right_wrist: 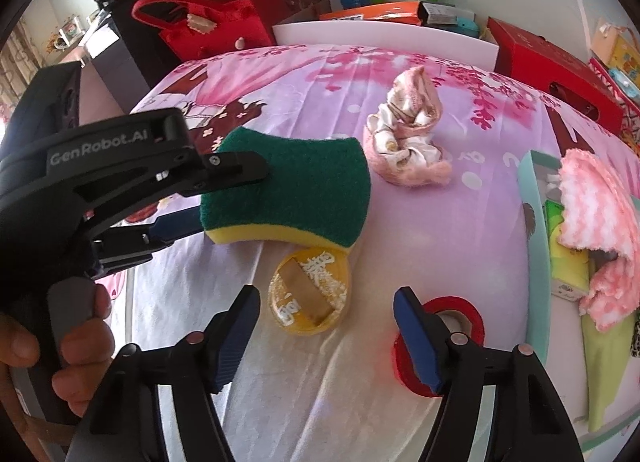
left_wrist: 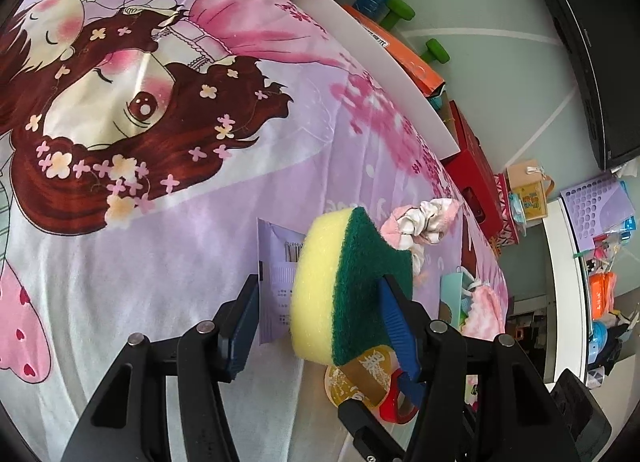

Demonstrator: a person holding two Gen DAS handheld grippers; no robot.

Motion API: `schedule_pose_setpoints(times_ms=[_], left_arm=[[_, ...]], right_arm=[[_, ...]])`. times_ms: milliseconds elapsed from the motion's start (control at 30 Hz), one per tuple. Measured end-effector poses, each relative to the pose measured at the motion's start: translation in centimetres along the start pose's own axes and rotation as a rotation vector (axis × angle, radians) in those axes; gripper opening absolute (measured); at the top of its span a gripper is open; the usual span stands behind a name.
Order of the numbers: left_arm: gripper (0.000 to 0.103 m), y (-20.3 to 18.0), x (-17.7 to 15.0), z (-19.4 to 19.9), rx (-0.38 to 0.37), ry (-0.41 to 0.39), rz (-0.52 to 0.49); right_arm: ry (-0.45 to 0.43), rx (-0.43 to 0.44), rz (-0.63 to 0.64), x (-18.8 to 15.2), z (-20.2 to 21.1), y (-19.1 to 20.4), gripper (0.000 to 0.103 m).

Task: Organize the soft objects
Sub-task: 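Grasp the green-yellow sponge with the left gripper while the right grasps the gold soap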

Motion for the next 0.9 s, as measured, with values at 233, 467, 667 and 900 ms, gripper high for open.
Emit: schedule_pose_setpoints(times_ms=[233, 467, 667, 900], left_arm=[[0.06, 0.1, 0.0, 0.0, 0.0, 0.002, 0.0], [0.06, 0.0, -0.1, -0.1, 0.002, 0.005, -0.002], [0.06, -0.3, 0.0, -0.3, 0.0, 0.004, -0.011], [0.06, -0.7, -0.3, -1.0, -0.029, 0.029, -0.012]], right_arm=[[0.017, 0.011, 0.005, -0.1, -0.8, 0.4, 0.068], [0.029, 0.022, -0.02, -0.2, -1.6, 0.1, 0.06], [0.025, 0.039, -0.012, -0.2, -1.7, 0.5, 0.049], [0.027, 0.046, -0.014, -0.3, -1.7, 0.4, 0.048]])
Point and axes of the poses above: each gripper's, at about its wrist camera, not at the fingertips, and z roughly against the way its jaws point, y to its left, x to its top, the point moved 5 cm from there along -z, roughly the way its jaws point, and after that the axes turned 3 degrees about z, right-handed, at the moved point
